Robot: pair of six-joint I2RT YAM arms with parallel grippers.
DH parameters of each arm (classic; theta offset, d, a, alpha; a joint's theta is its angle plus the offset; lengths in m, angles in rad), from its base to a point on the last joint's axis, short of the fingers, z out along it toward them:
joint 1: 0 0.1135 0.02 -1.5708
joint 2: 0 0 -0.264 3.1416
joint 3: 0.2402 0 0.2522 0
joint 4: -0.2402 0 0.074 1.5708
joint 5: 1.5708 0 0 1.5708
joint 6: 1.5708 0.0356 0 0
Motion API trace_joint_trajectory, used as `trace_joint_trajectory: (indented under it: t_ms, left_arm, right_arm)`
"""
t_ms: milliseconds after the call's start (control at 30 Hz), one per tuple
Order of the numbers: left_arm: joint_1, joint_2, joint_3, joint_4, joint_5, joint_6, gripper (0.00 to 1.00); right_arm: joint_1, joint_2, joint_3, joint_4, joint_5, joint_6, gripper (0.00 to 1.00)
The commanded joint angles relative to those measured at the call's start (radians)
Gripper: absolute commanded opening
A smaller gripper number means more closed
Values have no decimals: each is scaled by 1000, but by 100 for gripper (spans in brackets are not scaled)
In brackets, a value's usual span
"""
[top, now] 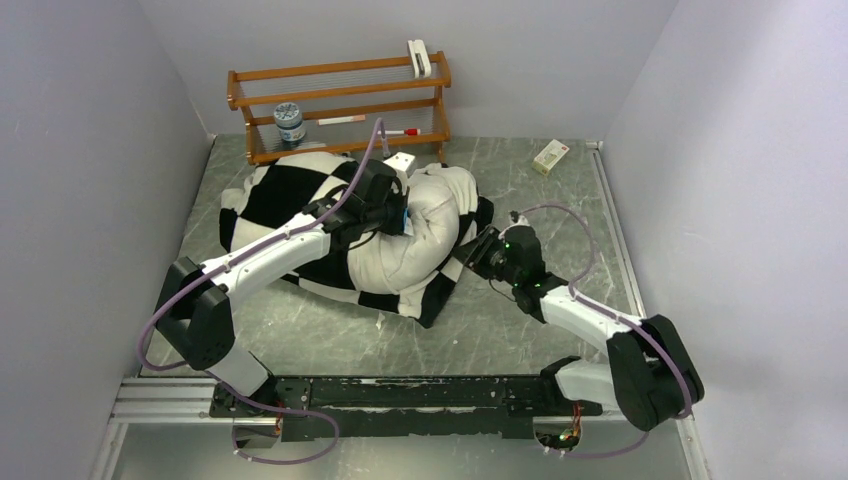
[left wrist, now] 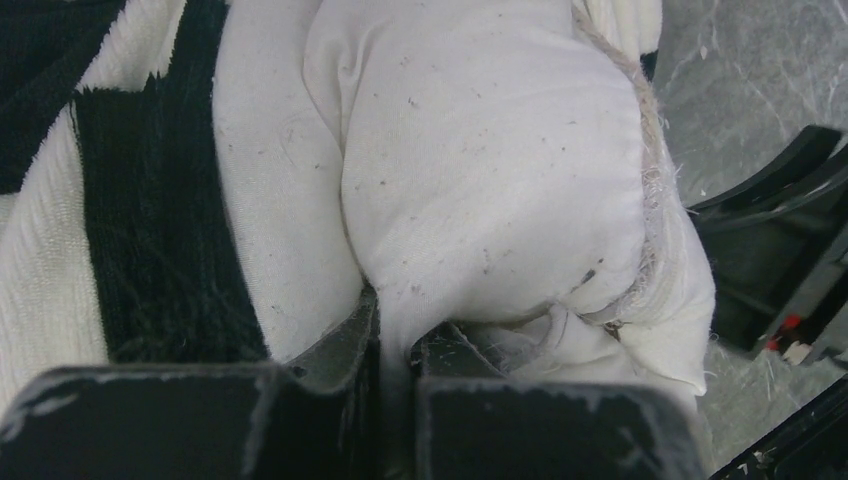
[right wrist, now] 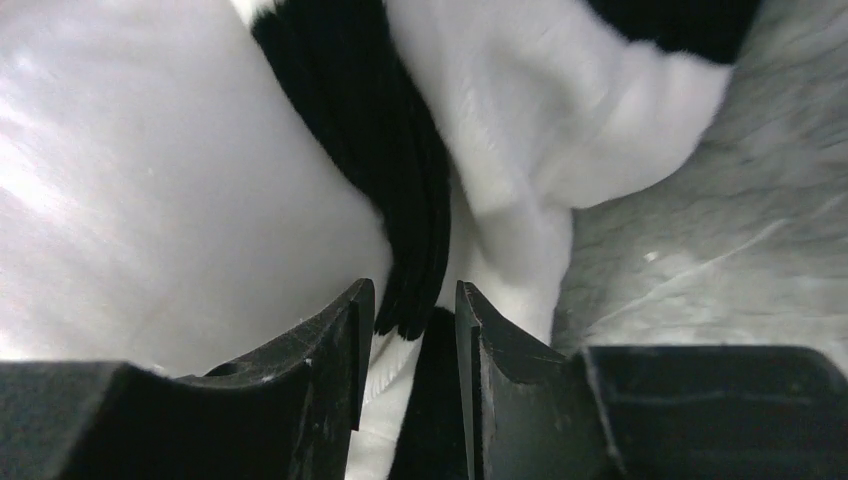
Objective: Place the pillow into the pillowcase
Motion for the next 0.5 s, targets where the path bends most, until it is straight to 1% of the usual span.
trace_joint_trajectory:
  t_ms: [0,67,167,400,467]
  left_arm:
    - [66,40,-10,-37,-124,19,5]
    - [66,36,-15,-36,-121,16,5]
    - [66,29,-26,-31,-112,9,5]
    - [66,11,-41,-30,-98,-2,5]
    - [66,5,-45,-26,-95,-7,5]
  right_arm:
    - [72,53,6,97,38,101,38]
    - [94,77,5,105,74,132,38]
    - [122,116,29,105,108,135,37]
    - [145,180,63,120,150,169,37]
    - [145,208,69,147,172,172,35]
